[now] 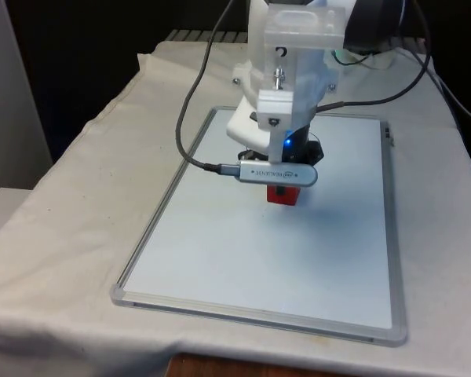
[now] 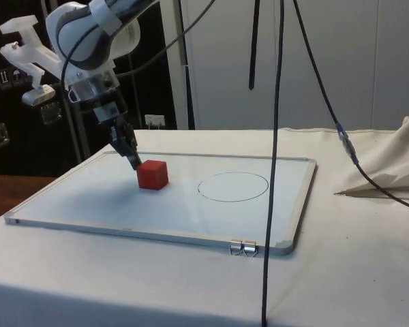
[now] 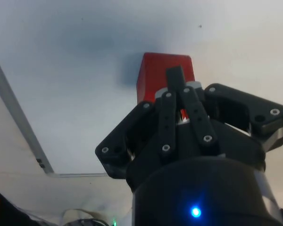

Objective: Push the cube into the marked area.

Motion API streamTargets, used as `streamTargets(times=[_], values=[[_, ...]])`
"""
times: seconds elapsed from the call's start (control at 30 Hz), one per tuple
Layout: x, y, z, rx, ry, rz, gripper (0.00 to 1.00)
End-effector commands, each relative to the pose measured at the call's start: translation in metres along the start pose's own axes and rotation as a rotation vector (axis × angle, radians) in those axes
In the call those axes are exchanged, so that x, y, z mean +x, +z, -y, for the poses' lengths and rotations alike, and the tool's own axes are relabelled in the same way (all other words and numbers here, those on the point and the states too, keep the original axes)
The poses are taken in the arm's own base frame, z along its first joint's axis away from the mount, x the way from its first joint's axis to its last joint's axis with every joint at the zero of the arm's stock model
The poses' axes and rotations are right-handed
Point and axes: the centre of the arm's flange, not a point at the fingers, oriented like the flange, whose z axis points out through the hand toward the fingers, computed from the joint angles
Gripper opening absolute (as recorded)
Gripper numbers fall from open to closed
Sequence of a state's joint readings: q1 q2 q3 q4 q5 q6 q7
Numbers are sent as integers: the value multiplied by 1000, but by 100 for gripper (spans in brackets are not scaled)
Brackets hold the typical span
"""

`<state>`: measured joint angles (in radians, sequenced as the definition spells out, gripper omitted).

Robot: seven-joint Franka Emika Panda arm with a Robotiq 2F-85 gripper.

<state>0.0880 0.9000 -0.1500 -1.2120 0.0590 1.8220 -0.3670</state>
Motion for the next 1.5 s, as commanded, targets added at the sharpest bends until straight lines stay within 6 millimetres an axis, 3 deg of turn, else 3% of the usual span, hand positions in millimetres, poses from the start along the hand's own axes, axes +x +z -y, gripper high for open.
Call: streamTargets(times=[0.0,0.63,0.7,1.47], values=[[-6,1,3,-1,-1,0,0],[-20,36,24,45,-24,67,0],[-15,36,22,47,-22,76,0],[-60,48,10,55,4,144,0]])
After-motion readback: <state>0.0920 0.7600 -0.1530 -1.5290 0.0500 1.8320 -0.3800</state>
